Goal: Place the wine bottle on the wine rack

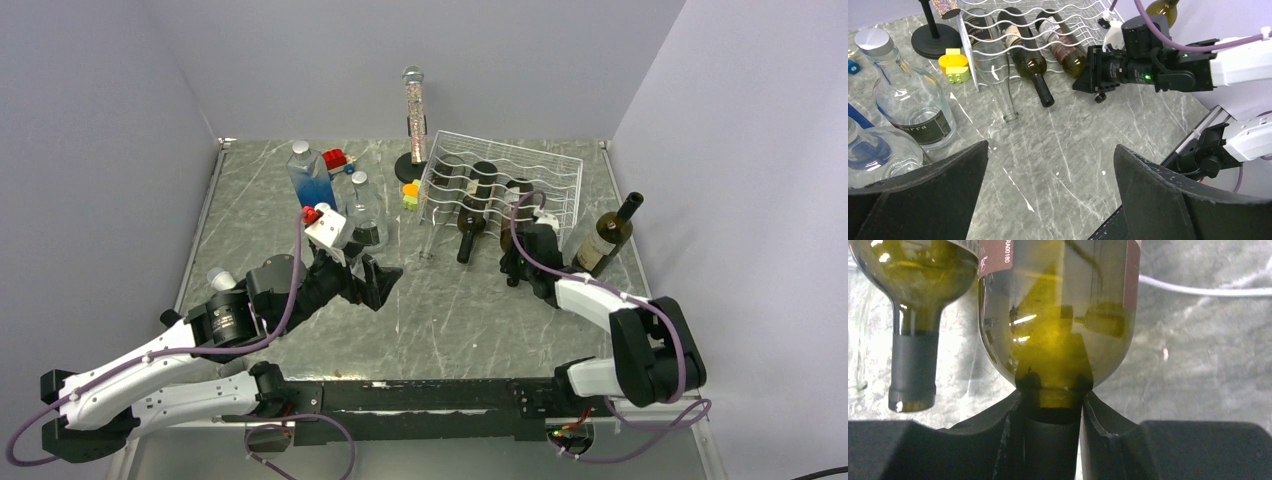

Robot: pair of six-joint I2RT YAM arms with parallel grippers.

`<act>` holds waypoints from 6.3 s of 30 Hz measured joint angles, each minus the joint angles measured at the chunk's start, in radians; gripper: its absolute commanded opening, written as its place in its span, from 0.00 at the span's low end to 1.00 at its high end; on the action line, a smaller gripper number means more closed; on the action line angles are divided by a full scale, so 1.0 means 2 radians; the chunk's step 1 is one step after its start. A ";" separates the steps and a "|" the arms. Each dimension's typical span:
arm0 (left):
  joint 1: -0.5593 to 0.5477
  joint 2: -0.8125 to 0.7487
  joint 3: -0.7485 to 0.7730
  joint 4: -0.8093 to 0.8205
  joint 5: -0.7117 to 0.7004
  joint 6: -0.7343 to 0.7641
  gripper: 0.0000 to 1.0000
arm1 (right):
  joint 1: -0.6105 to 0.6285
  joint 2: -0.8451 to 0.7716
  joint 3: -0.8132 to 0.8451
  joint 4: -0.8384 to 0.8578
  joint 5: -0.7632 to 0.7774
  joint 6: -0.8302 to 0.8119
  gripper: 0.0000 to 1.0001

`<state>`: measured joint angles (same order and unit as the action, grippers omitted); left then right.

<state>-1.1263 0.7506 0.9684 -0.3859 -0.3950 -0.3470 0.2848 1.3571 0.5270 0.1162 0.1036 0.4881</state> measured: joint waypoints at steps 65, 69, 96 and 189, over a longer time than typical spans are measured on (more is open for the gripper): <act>0.000 0.012 -0.040 0.022 0.003 -0.008 0.99 | -0.063 -0.114 0.375 -0.337 0.163 -0.060 0.93; 0.000 0.015 -0.040 0.023 0.003 -0.008 0.99 | -0.082 -0.105 0.441 -0.364 0.187 -0.060 0.98; 0.000 -0.026 -0.063 0.026 -0.068 -0.070 0.99 | -0.257 -0.103 0.364 -0.403 0.127 -0.057 0.68; 0.002 0.023 -0.174 0.159 0.202 -0.023 0.99 | 0.151 -0.200 0.344 -0.340 -0.317 0.075 0.00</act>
<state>-1.1225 0.7967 0.6205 -0.0689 0.0093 -0.3935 0.5861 0.9569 1.2160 -0.5632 -0.5304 0.6380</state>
